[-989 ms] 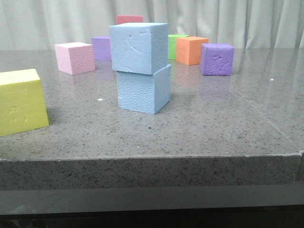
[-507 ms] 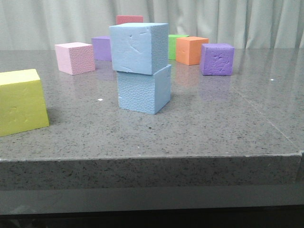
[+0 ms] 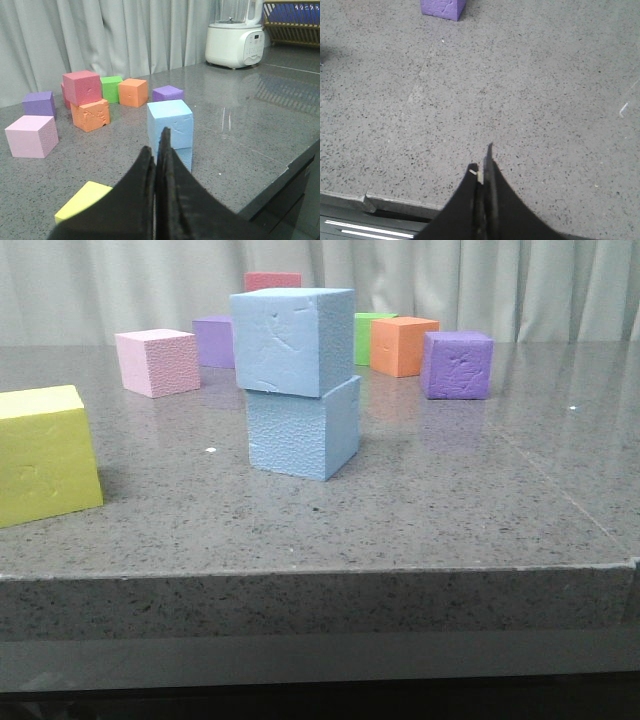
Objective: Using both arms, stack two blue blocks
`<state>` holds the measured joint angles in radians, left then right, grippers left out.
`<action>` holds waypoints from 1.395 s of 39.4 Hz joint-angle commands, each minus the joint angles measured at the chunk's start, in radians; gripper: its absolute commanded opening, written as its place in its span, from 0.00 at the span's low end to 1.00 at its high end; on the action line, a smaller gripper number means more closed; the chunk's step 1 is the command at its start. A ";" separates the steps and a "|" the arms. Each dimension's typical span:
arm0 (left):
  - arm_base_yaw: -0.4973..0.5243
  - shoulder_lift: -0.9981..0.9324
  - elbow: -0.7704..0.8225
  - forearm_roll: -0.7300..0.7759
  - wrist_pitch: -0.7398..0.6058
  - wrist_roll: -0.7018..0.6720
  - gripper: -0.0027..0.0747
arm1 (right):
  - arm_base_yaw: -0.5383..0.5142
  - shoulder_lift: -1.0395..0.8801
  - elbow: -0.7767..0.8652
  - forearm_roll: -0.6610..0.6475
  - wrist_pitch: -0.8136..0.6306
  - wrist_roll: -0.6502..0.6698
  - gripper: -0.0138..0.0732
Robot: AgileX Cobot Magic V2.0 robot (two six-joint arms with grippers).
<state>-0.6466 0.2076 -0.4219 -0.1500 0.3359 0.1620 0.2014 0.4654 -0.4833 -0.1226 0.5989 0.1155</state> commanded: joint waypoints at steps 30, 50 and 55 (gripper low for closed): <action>0.300 -0.194 0.269 0.116 -0.167 -0.226 0.01 | -0.005 0.002 -0.027 -0.005 -0.065 0.000 0.09; 0.640 -0.232 0.430 0.117 -0.224 -0.226 0.01 | -0.005 0.002 -0.027 -0.005 -0.065 0.000 0.09; 0.640 -0.232 0.430 0.117 -0.222 -0.226 0.01 | -0.005 0.002 -0.027 -0.005 -0.065 0.000 0.09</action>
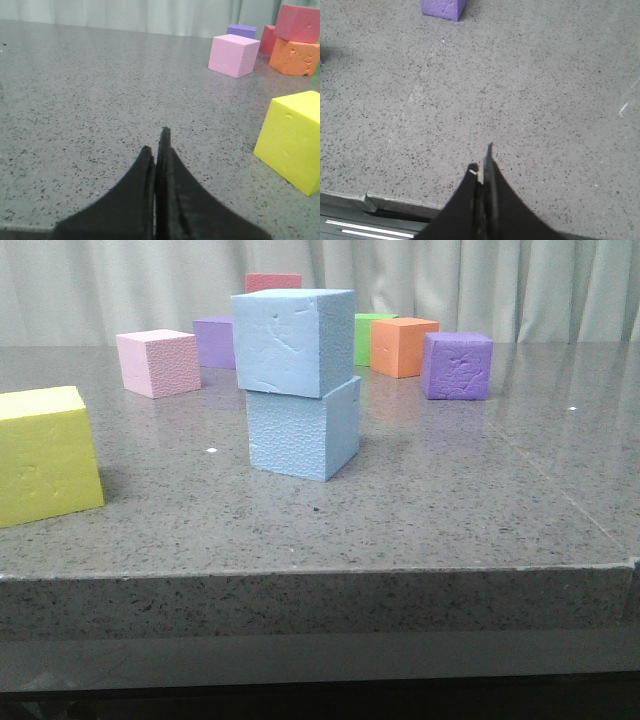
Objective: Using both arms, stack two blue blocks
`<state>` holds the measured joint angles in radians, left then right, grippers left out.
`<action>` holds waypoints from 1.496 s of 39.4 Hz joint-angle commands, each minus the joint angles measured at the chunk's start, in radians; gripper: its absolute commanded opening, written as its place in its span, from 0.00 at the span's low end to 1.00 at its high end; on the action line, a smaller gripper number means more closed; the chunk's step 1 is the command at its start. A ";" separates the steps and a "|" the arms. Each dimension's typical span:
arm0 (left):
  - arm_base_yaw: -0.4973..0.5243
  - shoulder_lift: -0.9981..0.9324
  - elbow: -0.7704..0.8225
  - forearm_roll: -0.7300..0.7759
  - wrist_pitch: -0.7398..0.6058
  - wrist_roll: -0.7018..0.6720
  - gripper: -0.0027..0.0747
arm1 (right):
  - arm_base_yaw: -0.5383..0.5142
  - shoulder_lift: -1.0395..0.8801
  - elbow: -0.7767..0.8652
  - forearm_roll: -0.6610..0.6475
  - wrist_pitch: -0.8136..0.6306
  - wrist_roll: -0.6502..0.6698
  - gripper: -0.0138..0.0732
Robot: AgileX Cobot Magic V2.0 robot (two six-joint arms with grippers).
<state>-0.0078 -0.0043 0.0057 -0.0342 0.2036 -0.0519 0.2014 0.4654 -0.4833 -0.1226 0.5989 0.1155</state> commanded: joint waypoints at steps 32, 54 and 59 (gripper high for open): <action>0.001 -0.018 0.002 0.001 -0.090 -0.012 0.01 | -0.005 0.002 -0.027 -0.005 -0.065 0.000 0.09; 0.001 -0.018 0.002 0.001 -0.088 -0.012 0.01 | -0.145 -0.302 0.329 0.059 -0.557 -0.043 0.09; 0.001 -0.018 0.002 0.001 -0.088 -0.012 0.01 | -0.175 -0.410 0.418 0.123 -0.538 -0.097 0.09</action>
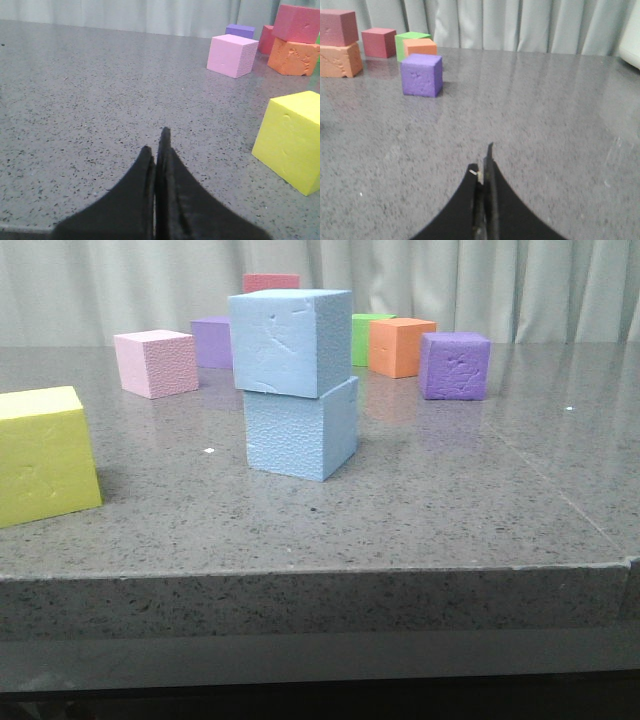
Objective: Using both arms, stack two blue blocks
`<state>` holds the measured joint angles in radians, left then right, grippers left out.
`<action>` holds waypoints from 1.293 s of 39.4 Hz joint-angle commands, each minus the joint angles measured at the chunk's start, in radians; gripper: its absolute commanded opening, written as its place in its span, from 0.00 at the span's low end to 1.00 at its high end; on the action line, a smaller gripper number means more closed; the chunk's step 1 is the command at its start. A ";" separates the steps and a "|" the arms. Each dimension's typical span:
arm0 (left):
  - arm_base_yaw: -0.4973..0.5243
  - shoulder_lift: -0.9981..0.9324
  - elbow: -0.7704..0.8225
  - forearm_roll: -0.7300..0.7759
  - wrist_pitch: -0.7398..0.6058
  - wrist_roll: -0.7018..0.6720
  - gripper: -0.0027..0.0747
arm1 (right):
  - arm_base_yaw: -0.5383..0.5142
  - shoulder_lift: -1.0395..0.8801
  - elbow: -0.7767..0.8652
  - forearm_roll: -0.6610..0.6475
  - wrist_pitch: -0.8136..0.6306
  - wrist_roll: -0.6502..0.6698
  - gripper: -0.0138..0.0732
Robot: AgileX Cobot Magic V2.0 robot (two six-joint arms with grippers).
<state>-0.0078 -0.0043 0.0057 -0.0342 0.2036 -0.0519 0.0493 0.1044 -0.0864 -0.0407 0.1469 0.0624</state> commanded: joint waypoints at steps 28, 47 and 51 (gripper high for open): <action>0.001 -0.018 0.002 0.001 -0.088 -0.012 0.01 | -0.031 -0.132 0.108 0.120 -0.028 -0.099 0.09; 0.001 -0.018 0.002 0.001 -0.088 -0.012 0.01 | -0.031 -0.132 0.108 0.120 -0.028 -0.099 0.09; 0.001 -0.018 0.002 0.001 -0.088 -0.012 0.01 | -0.031 -0.132 0.108 0.120 -0.028 -0.099 0.09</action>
